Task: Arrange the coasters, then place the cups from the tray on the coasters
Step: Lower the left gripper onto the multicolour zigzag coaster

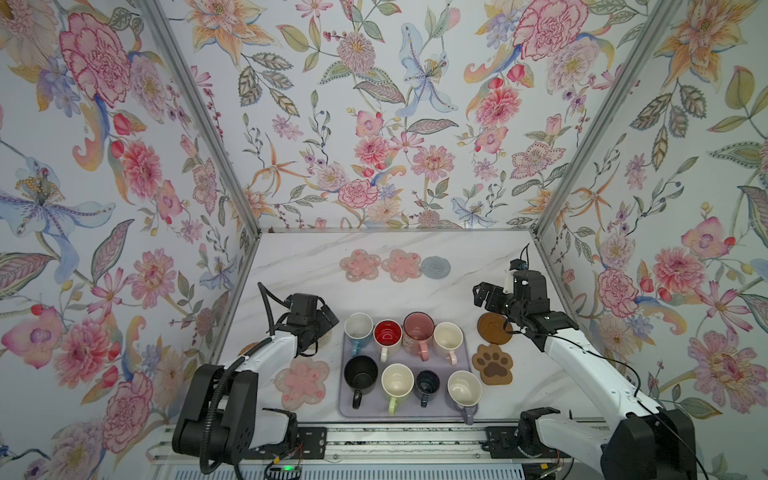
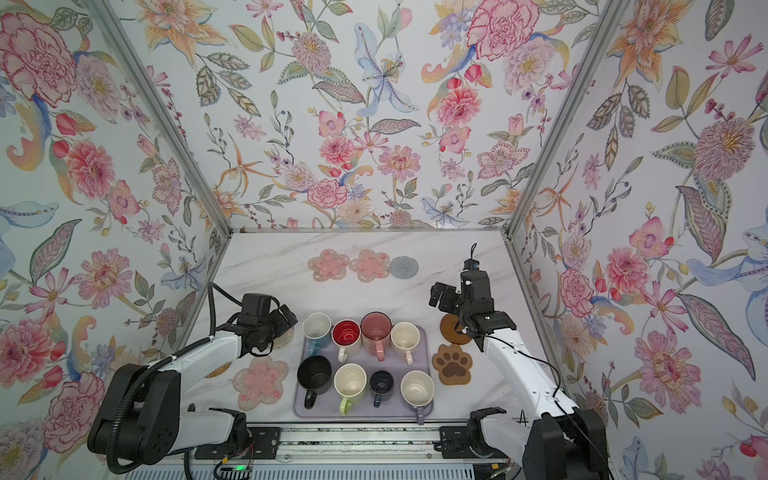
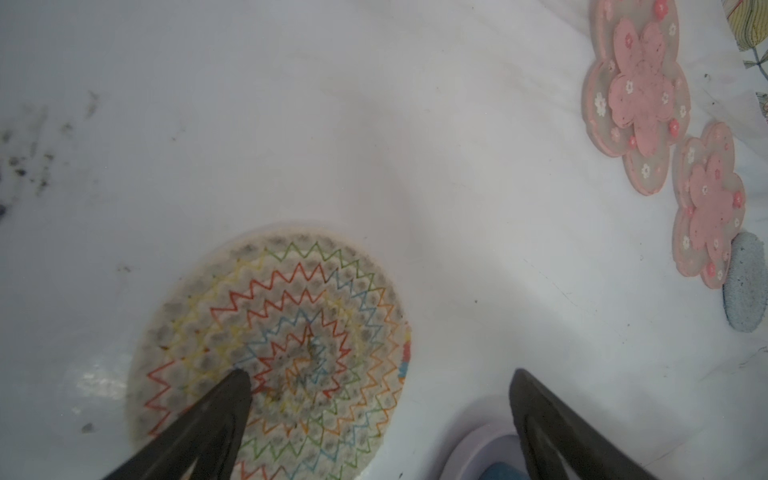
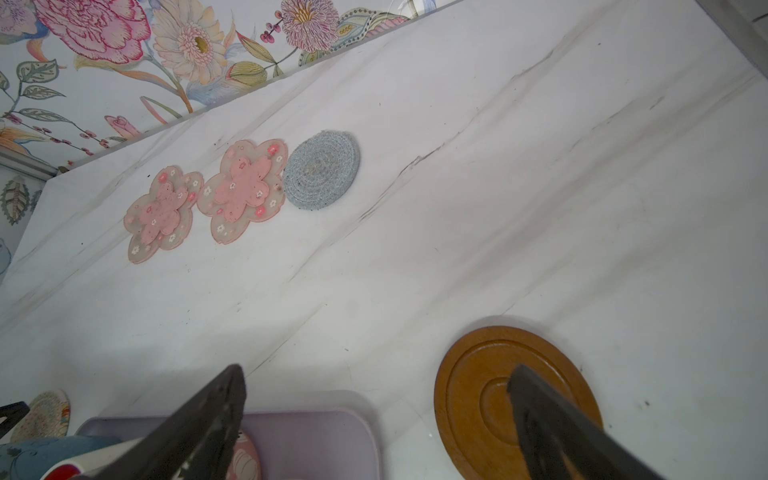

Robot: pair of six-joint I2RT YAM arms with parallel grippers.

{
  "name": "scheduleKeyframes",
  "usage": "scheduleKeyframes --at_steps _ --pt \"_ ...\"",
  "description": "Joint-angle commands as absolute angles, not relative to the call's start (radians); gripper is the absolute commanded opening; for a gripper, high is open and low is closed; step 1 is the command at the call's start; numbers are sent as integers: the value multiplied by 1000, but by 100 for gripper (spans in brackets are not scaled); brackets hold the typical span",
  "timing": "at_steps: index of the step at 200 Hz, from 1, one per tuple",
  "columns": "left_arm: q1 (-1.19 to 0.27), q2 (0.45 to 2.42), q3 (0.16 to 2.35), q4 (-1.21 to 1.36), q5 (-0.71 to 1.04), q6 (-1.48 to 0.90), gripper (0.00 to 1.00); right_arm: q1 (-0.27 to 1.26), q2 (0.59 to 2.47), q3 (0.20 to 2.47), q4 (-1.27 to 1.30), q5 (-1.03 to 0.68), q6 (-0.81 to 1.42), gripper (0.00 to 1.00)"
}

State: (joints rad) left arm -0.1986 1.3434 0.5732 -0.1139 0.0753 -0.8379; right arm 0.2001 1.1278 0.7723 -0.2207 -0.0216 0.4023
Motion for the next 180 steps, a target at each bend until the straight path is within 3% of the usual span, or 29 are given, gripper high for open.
scheduleKeyframes --at_steps 1,63,180 --pt "-207 1381 571 -78 78 -848 99 190 1103 751 -229 -23 417 99" --pt "-200 1548 669 -64 -10 -813 99 184 1089 754 -247 -20 416 99" --pt "-111 1922 1031 -78 44 -722 99 163 1067 761 -292 -5 410 99"
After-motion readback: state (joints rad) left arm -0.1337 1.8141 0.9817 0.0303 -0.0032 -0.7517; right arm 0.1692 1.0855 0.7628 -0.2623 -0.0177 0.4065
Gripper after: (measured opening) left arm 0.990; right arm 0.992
